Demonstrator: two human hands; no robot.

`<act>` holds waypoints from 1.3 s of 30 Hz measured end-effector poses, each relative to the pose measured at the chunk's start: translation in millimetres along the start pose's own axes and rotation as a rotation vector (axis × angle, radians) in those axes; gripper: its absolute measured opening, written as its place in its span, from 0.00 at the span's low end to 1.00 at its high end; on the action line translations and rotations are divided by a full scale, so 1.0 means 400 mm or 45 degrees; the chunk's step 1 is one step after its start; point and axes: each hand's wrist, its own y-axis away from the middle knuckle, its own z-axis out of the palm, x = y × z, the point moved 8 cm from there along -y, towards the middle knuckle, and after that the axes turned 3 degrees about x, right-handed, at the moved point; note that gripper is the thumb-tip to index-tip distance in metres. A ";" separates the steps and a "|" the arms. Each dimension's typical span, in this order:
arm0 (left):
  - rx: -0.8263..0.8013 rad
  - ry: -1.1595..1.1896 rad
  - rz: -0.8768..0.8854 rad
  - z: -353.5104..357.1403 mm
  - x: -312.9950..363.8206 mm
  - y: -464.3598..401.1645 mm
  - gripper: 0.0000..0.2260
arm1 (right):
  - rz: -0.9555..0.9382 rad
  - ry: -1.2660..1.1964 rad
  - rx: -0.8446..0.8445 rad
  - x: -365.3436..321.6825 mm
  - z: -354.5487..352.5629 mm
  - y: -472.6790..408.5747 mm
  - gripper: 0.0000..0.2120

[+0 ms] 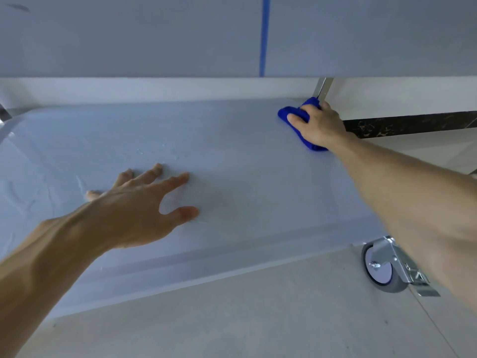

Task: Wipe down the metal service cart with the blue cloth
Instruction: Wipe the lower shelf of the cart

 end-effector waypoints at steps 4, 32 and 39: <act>-0.007 -0.004 -0.002 -0.002 0.002 0.000 0.40 | -0.091 0.056 -0.046 -0.204 0.072 -0.012 0.32; 0.036 0.026 0.007 -0.009 0.019 0.020 0.37 | -0.815 -0.289 -0.033 -0.448 0.088 0.312 0.16; 0.242 0.425 -0.102 -0.058 -0.079 0.049 0.17 | -0.717 -0.271 -0.275 -0.390 0.037 0.527 0.19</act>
